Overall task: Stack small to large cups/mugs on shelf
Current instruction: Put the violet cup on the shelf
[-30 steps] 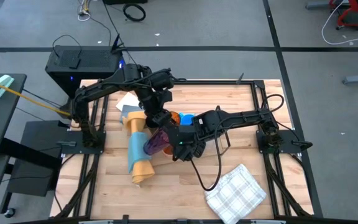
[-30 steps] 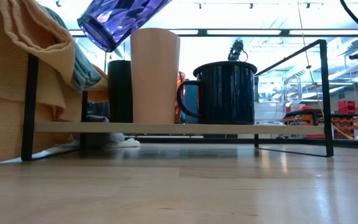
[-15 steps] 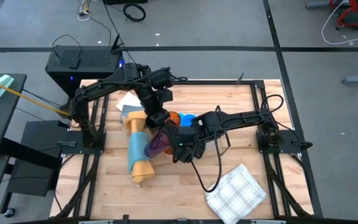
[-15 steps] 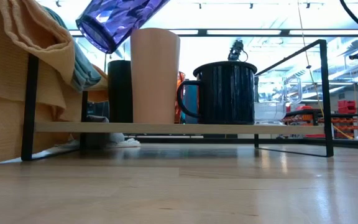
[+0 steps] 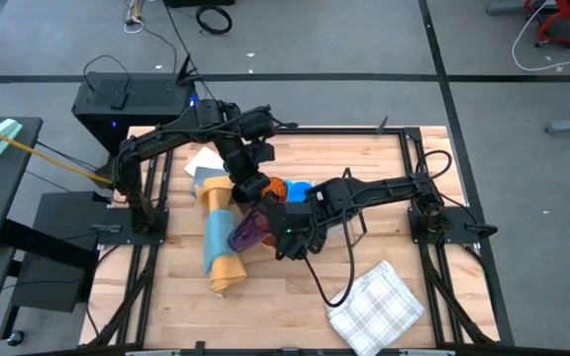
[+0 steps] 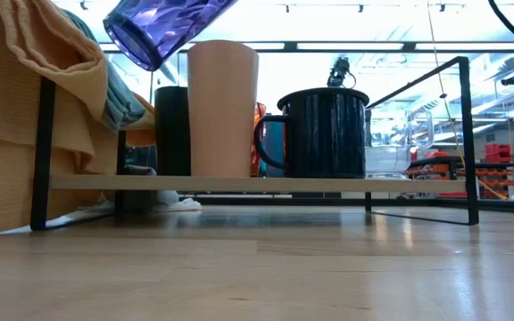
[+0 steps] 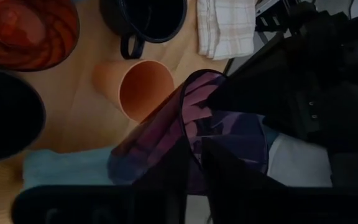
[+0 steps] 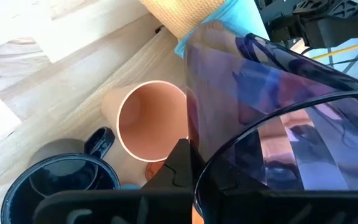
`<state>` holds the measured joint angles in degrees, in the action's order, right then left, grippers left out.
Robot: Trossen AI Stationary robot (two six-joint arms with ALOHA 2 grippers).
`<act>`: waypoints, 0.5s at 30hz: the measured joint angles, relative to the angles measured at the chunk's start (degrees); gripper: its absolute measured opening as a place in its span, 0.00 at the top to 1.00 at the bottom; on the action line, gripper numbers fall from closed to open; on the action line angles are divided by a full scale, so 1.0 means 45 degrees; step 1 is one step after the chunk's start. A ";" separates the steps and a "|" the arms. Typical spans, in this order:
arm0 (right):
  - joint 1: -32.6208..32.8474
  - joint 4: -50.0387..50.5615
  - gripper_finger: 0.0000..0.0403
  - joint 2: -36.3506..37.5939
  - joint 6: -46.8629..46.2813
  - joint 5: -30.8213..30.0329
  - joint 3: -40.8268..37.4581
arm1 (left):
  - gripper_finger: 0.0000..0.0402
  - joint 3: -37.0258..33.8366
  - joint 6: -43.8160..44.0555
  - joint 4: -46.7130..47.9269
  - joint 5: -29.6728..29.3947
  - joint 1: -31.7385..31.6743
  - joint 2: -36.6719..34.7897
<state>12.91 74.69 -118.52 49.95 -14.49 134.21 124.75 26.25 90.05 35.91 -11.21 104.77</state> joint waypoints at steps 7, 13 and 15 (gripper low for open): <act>-0.0005 0.0065 0.99 0.0000 -0.0019 -0.0100 0.0000 | 0.67 0.0000 0.0185 0.0006 0.0396 0.0026 0.0000; -0.0005 0.0084 0.99 0.0005 -0.0034 -0.0100 0.0000 | 0.54 -0.0005 0.0634 0.0041 0.0864 0.0030 0.0005; -0.0005 0.0099 0.99 0.0005 -0.0010 -0.0105 0.0000 | 0.54 -0.0005 0.0695 0.0034 0.0887 0.0037 0.0005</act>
<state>12.88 75.13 -118.50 49.91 -14.96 134.21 124.73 29.38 90.21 39.90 -11.04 104.79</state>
